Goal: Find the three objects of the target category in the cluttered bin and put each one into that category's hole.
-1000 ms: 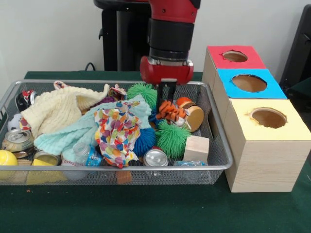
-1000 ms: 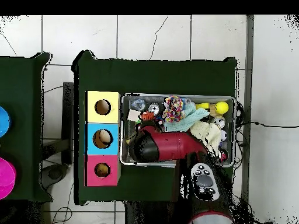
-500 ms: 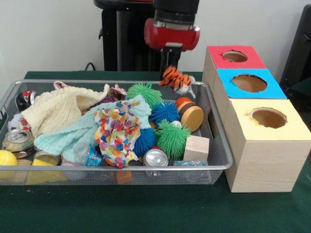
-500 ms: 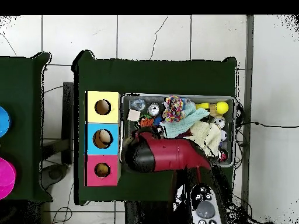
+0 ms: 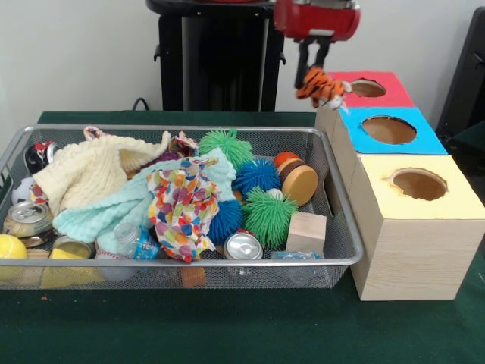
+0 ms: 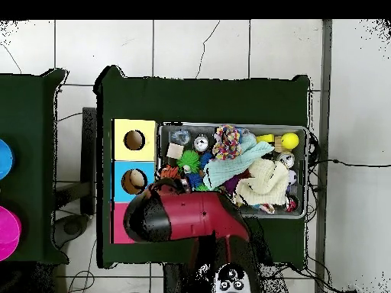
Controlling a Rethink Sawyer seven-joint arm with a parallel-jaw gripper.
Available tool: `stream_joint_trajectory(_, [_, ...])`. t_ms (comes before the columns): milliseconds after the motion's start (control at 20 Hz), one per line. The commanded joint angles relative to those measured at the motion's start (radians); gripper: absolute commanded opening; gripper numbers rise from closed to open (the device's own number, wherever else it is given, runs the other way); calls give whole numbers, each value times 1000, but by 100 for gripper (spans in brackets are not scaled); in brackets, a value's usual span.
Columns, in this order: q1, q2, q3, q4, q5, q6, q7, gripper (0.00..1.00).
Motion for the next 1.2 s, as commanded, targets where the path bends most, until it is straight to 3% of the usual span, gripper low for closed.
stream_joint_trajectory(50, [55,-4,-23,95,79,117,253,0])
stream_joint_trajectory(250, [116,5,-64,107,114,111,298,0])
stream_joint_trajectory(600, [261,105,-217,63,116,97,384,0])
stream_joint_trajectory(950, [404,167,-382,3,104,256,449,0])
stream_joint_trajectory(1200, [437,208,-407,3,124,260,493,0])
